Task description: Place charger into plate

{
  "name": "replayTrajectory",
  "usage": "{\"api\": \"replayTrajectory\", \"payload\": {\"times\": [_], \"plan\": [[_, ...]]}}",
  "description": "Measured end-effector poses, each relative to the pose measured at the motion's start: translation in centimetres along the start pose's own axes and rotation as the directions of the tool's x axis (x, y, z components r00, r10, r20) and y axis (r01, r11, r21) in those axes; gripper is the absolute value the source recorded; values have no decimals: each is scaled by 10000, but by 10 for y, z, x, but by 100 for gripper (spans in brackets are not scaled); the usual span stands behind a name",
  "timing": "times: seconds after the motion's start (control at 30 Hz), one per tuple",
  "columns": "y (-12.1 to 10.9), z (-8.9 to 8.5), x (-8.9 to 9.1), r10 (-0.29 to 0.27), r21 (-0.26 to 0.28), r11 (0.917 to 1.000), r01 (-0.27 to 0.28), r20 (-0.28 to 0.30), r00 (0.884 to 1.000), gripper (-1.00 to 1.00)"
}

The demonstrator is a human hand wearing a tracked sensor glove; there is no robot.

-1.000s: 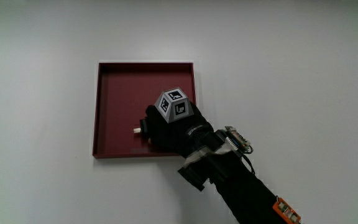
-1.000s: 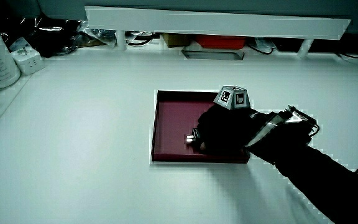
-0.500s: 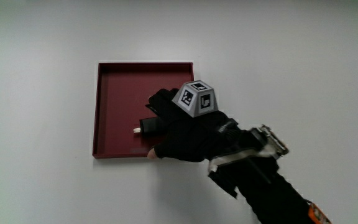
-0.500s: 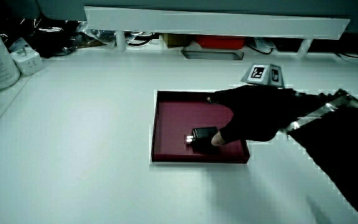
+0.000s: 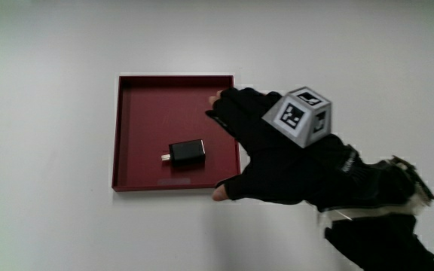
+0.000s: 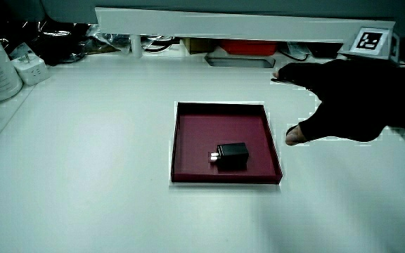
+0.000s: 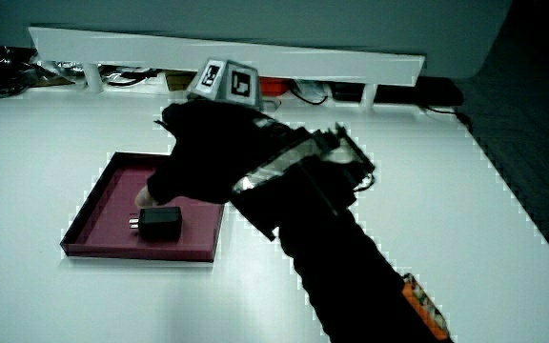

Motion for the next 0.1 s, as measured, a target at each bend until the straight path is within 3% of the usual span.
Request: {"api": "replayTrajectory", "payload": {"times": [0.07, 0.1], "plan": [[-6, 1, 5, -63, 16, 10000, 63, -284, 9996, -100], [-10, 5, 6, 1040, 479, 9932, -1057, 372, 9939, -100]]}}
